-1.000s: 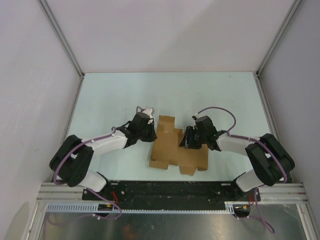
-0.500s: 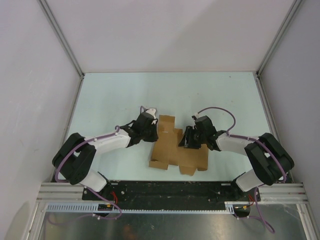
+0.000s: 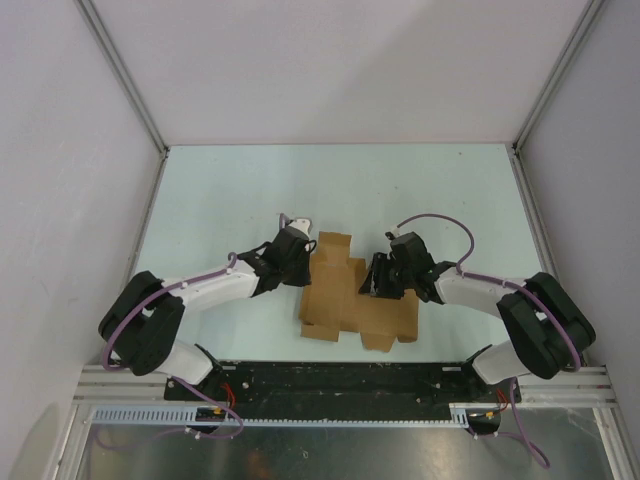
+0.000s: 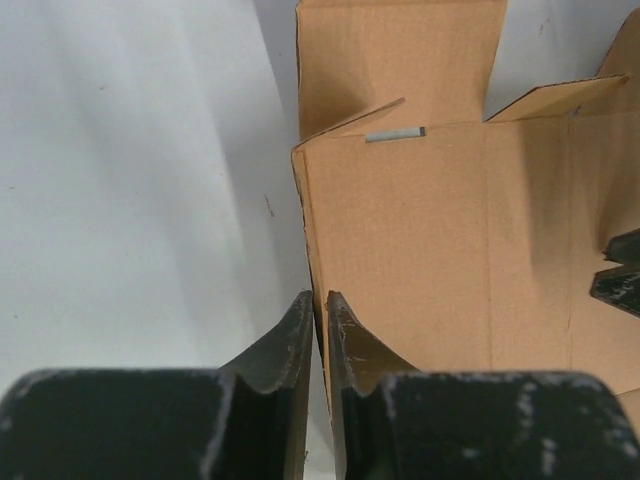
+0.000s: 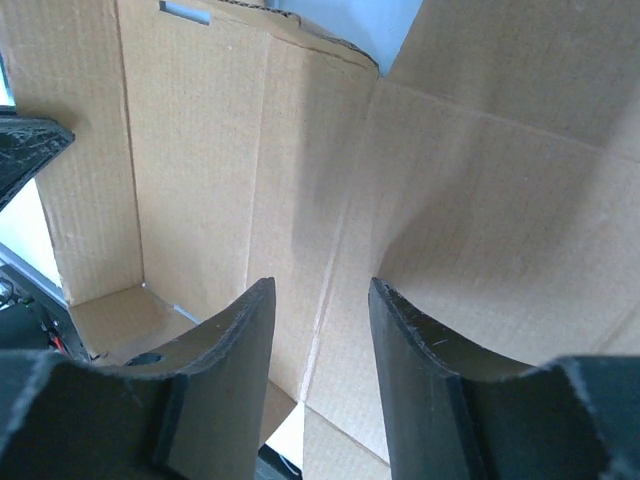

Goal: Fold the paper box

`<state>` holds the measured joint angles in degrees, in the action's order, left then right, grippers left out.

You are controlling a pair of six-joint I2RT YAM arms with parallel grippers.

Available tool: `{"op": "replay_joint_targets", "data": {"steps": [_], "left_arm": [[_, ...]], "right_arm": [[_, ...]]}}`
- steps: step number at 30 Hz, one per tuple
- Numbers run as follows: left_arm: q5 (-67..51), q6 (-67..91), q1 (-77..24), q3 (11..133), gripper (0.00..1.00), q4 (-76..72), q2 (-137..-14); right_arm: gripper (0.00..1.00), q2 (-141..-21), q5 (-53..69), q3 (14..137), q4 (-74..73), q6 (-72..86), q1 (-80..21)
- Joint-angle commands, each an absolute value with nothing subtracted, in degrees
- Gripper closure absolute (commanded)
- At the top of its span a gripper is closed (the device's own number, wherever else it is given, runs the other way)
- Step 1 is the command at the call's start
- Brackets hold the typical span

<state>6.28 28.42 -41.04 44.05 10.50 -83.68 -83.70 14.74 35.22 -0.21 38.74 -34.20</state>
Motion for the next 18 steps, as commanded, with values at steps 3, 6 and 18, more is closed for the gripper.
{"op": "replay_joint_targets", "data": {"steps": [3, 6, 18], "left_arm": [[7.21, 28.3, -41.48, 44.82, 0.8, 11.25, -85.43], [7.03, 28.39, -41.48, 45.09, 0.77, 11.16, -86.39], [7.91, 27.07, -41.48, 45.53, 0.95, 11.6, -83.77]], "right_arm": [[0.5, -78.49, 12.92, 35.16, -4.91, 36.83, -34.54], [0.5, -77.78, 12.48, 35.24, -5.88, 36.48, -34.54], [0.49, -79.28, 10.55, 35.16, -6.77, 35.86, -34.63]]}}
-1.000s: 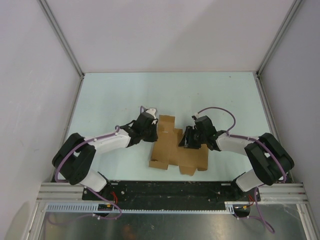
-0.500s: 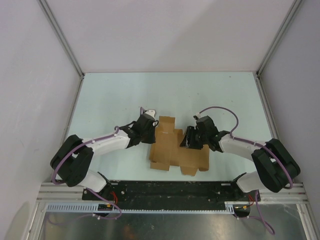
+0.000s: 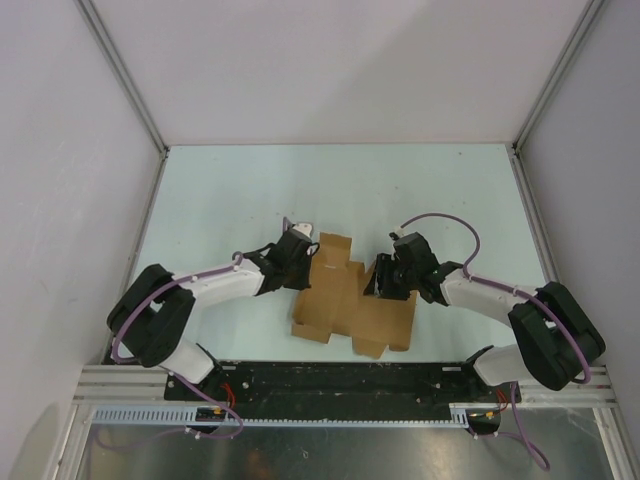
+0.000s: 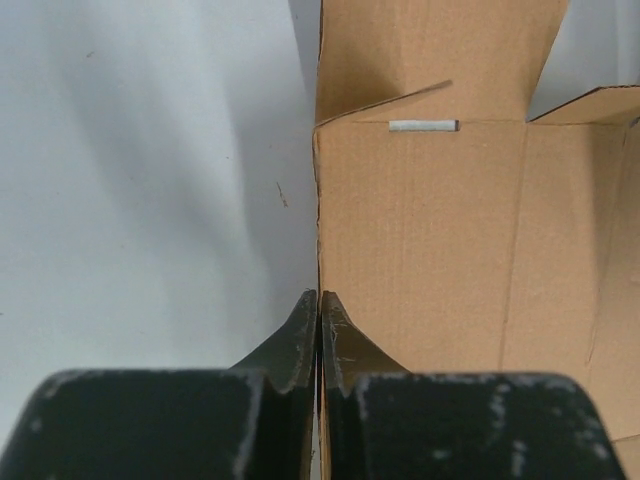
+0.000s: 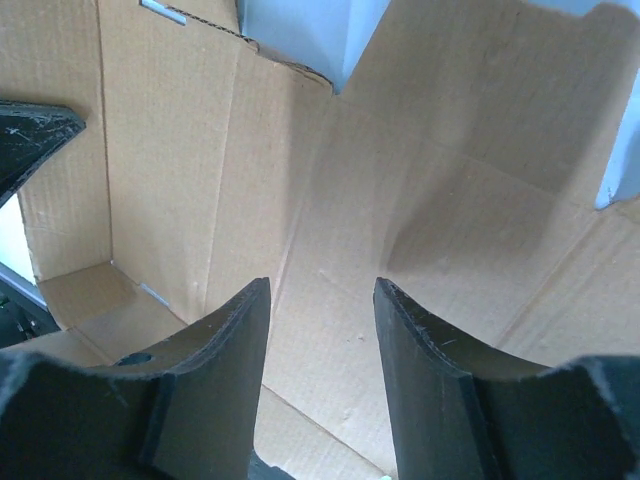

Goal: Fold the paper box

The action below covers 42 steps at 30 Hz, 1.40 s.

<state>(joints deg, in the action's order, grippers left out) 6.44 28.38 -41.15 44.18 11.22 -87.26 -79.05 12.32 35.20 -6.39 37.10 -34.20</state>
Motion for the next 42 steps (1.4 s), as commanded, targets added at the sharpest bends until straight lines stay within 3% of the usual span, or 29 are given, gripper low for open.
{"op": "replay_joint_targets", "data": {"steps": [1, 21, 42], "left_arm": [[7.82, 26.98, -41.48, 45.61, 0.96, 11.95, -83.06], [-2.1, 28.74, -41.75, 49.66, 0.96, 14.5, -72.42], [-1.67, 32.78, -49.3, 53.61, 0.91, 14.59, -76.37]], "right_arm": [[0.49, -79.36, 10.55, 35.24, -6.68, 35.77, -34.63], [0.48, -84.29, 10.11, 35.24, -4.04, 36.83, -36.12], [0.48, -85.96, 9.93, 35.16, -3.08, 37.71, -36.83]]}}
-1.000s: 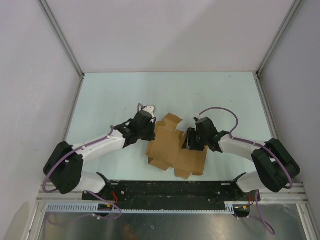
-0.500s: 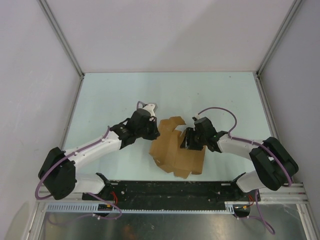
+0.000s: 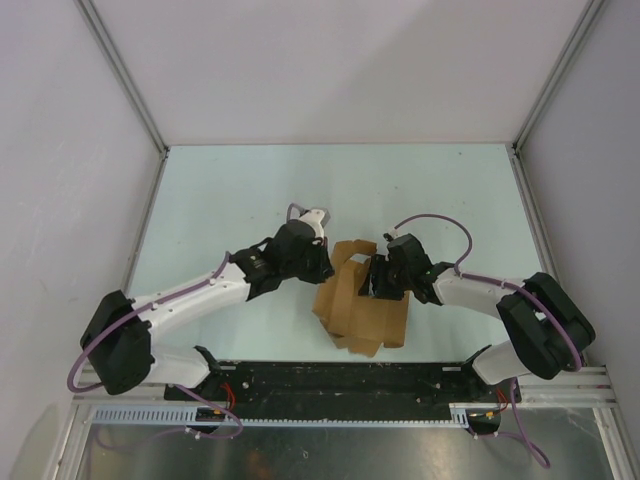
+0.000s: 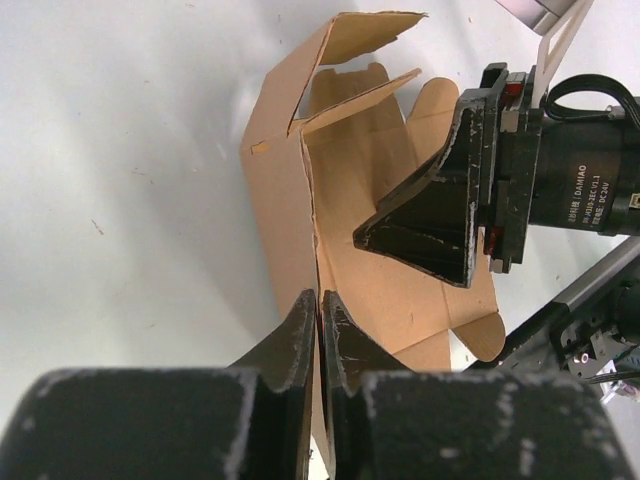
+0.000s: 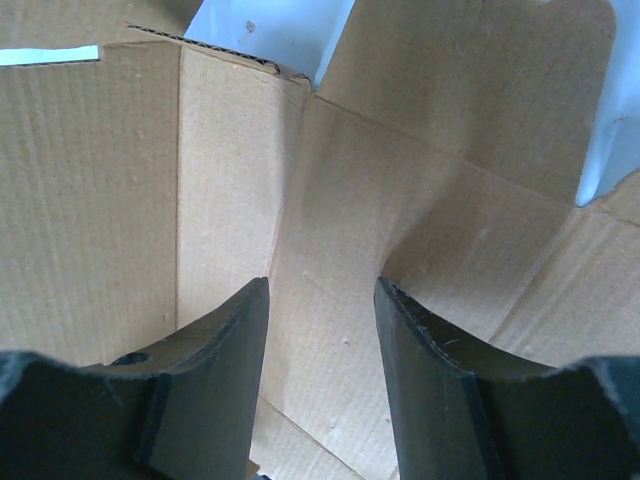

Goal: Fold the paper box

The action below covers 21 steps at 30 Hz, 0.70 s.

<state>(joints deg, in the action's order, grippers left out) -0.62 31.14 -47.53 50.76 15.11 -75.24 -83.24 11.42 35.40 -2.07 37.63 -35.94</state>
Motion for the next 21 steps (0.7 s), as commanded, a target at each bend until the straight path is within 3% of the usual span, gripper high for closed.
{"op": "replay_joint_targets", "data": {"steps": [1, 21], "left_arm": [[-1.58, 32.87, -49.83, 53.87, 0.91, 14.59, -76.72], [-0.53, 34.98, -52.56, 56.25, 0.91, 14.5, -80.33]], "right_arm": [[0.48, -85.96, 9.93, 35.16, -3.16, 37.62, -36.83], [0.47, -86.4, 10.11, 35.16, -3.16, 37.53, -36.83]]}}
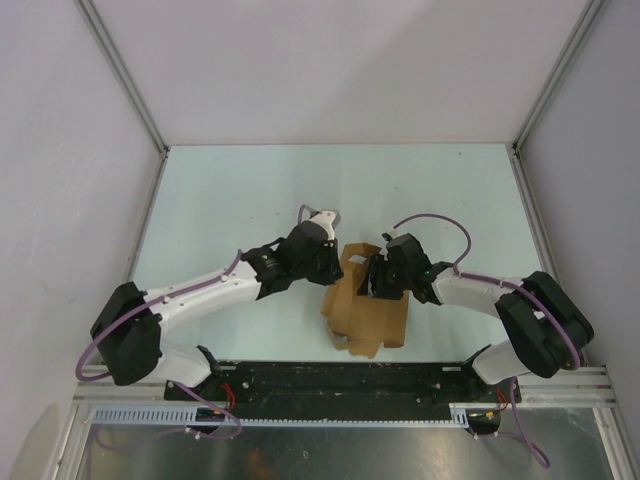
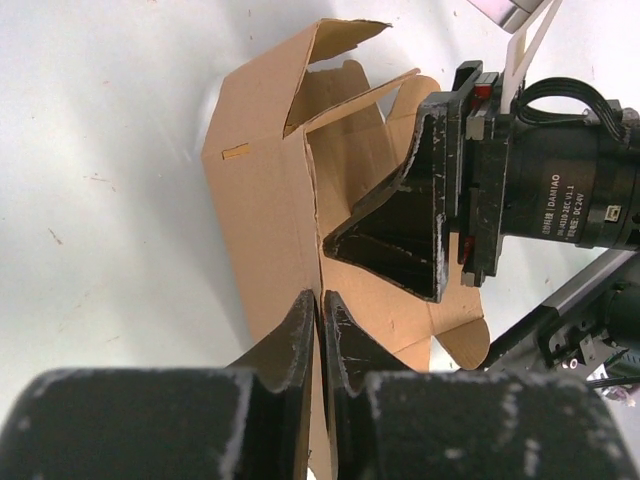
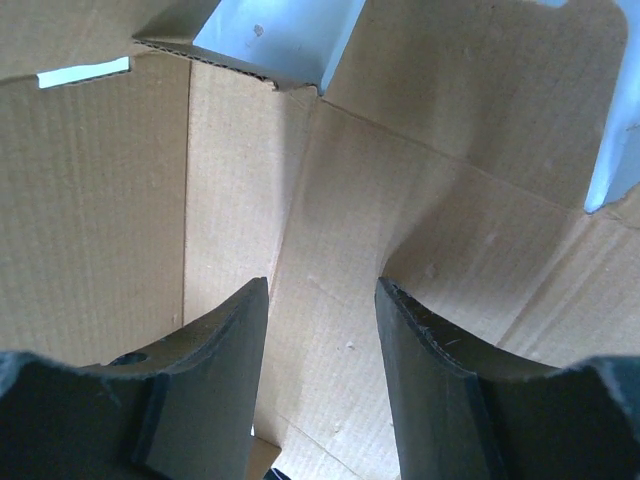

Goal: Fold the paper box

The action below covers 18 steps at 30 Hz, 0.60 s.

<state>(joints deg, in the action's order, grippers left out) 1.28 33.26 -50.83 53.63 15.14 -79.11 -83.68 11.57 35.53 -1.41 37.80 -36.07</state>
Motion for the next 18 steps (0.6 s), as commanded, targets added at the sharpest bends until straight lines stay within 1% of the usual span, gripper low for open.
{"op": "replay_joint_targets", "data": {"steps": [1, 11, 14, 18], "left_arm": [[-0.53, 35.07, -52.73, 56.42, 0.9, 14.5, -80.68], [-0.18, 34.11, -53.26, 56.78, 0.9, 14.5, -80.42], [3.07, 32.79, -53.26, 55.81, 0.87, 15.11, -78.67], [8.77, 30.85, -53.09, 55.55, 0.86, 18.63, -77.78]], "right_arm": [[0.46, -86.31, 10.02, 35.24, -3.34, 37.62, -36.83], [0.46, -86.22, 9.93, 35.24, -3.34, 37.53, -36.74], [0.46, -85.7, 10.11, 35.16, -3.43, 37.53, -36.74], [0.44, -83.94, 10.02, 35.16, -4.21, 37.44, -36.83]]}}
